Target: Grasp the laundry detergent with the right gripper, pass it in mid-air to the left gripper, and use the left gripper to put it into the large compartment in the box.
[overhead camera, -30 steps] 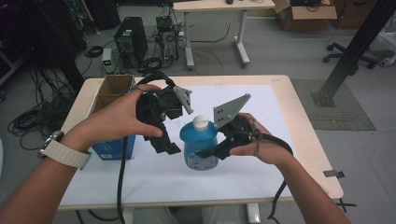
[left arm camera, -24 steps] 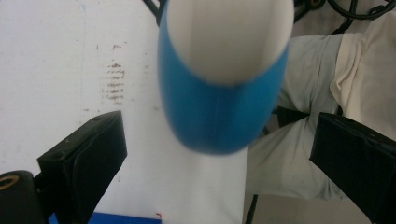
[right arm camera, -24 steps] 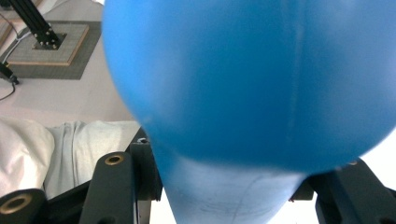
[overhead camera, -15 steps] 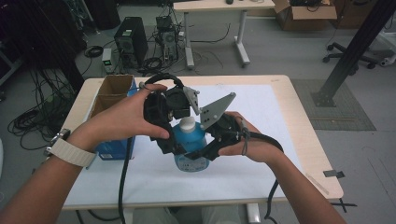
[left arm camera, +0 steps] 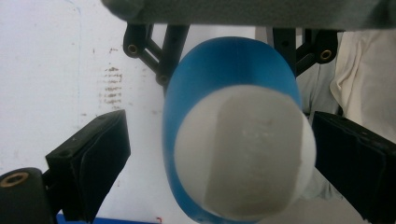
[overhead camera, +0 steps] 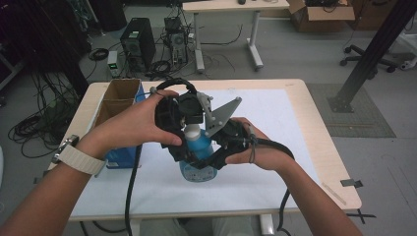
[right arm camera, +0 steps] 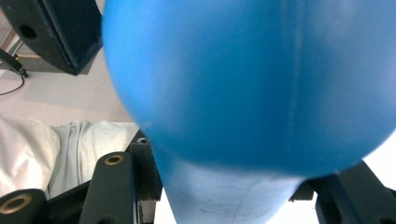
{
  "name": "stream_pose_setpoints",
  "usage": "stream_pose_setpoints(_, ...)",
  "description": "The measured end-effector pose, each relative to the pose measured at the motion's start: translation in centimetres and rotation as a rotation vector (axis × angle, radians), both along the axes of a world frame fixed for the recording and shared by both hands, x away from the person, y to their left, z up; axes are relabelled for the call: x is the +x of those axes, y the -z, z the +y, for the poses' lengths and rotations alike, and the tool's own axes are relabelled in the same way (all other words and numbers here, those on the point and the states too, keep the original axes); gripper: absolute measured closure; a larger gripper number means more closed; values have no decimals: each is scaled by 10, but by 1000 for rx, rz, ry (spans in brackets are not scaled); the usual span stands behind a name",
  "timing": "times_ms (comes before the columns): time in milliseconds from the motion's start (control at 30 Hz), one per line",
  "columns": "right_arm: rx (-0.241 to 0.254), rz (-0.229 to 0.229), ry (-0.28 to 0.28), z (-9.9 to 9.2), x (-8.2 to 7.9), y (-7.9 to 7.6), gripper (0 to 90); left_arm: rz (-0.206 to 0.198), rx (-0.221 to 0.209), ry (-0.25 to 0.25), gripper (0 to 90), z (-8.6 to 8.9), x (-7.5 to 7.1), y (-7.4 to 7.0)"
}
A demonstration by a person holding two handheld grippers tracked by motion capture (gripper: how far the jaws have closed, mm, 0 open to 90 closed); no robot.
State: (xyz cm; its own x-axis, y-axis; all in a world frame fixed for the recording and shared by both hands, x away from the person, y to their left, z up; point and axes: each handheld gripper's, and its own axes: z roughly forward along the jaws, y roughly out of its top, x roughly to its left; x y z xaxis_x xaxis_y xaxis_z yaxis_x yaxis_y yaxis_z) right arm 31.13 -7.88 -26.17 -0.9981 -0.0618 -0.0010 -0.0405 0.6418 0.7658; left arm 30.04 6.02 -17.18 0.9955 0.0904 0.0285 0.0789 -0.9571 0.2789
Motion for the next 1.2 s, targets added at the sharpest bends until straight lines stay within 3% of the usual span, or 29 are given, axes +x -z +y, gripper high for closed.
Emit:
stream_pose_setpoints(333, 0, 4, 0, -1, 2, 1, 440, 4, 2, 7, 76, -1, 2, 2)
stream_pose_setpoints(1200, -3, 8, -2, 0, 2, 3, 440, 12, 5, 27, 209, -2, 2, 4)
